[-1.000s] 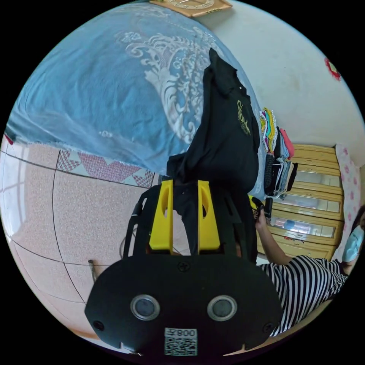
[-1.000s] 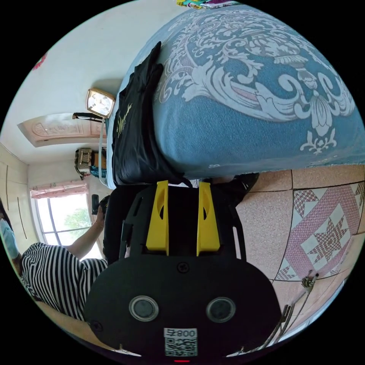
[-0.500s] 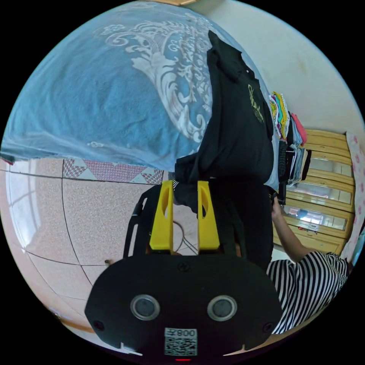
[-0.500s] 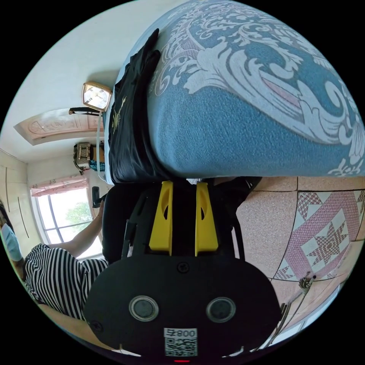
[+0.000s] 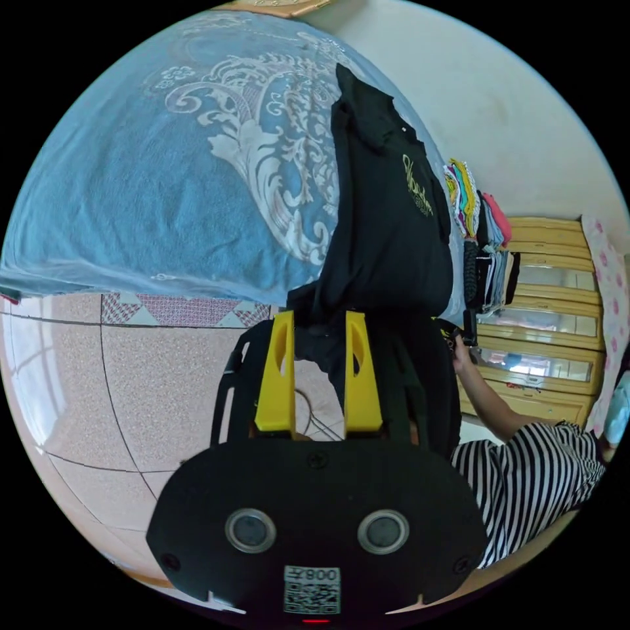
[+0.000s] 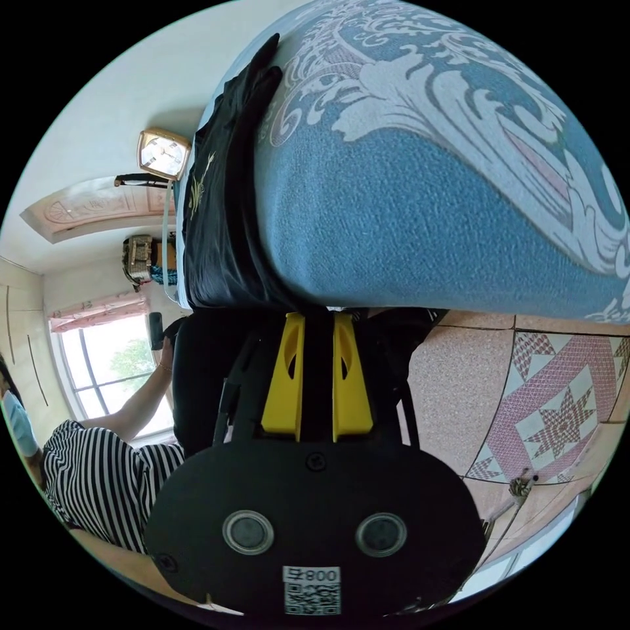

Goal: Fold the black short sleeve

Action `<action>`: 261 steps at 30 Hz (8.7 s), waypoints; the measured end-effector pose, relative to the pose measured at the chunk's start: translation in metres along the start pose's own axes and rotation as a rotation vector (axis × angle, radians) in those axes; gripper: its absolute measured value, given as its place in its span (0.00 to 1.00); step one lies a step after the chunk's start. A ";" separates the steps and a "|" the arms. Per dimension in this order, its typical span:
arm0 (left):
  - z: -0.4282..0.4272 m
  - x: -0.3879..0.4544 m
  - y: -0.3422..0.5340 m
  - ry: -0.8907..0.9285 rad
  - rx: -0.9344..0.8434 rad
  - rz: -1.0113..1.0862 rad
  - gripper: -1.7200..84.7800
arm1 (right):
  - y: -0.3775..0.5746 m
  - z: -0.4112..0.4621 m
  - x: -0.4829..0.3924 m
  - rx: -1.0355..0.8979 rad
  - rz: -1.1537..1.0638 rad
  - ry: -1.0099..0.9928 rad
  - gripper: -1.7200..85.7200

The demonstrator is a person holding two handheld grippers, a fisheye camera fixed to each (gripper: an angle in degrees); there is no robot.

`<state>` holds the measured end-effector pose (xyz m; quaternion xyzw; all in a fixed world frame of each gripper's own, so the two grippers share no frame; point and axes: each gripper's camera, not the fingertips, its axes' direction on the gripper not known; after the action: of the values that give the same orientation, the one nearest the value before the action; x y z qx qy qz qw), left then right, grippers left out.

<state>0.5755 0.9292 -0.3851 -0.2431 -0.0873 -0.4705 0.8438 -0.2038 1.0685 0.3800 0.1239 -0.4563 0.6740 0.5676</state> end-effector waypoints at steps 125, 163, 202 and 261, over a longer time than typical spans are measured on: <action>0.034 0.167 -0.254 0.096 0.377 0.141 0.08 | -0.279 -0.095 -0.304 0.052 -0.317 0.023 0.10; 0.402 0.406 -0.328 -0.809 -0.077 0.996 0.05 | -0.306 0.172 -0.687 -0.190 -1.205 0.791 0.11; 0.321 0.345 -0.370 -0.540 0.222 0.645 0.04 | -0.354 0.078 -0.716 -0.005 -0.948 0.533 0.10; 0.266 0.413 -0.447 -0.667 0.070 0.762 0.02 | -0.413 -0.072 -0.654 0.011 -0.872 0.791 0.04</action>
<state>0.4473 0.5534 0.1478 -0.3661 -0.2729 -0.0226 0.8894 0.3963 0.6716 0.0882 0.0423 -0.1133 0.3758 0.9188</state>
